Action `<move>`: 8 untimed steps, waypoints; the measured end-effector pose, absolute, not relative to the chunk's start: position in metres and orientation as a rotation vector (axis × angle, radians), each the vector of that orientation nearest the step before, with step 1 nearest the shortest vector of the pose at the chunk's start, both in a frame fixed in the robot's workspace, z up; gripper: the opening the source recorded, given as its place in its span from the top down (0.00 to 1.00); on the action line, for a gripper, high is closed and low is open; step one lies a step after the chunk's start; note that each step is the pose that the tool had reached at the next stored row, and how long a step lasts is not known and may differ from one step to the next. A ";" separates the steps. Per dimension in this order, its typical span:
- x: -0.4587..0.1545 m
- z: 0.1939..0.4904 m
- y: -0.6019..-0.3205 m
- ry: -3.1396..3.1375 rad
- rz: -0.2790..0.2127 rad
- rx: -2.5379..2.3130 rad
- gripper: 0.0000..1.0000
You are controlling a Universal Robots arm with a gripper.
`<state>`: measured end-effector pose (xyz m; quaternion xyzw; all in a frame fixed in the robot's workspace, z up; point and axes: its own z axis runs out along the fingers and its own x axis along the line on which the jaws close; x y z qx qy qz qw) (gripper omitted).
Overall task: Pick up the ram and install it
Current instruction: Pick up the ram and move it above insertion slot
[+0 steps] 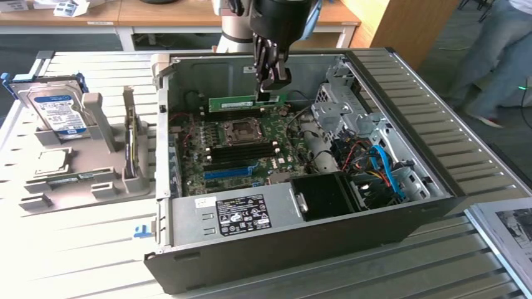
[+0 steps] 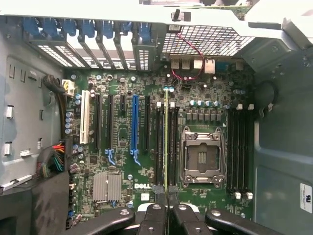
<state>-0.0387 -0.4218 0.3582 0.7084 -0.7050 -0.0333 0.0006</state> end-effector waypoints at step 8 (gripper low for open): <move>-0.039 0.357 -0.416 -2.214 -0.105 2.225 0.88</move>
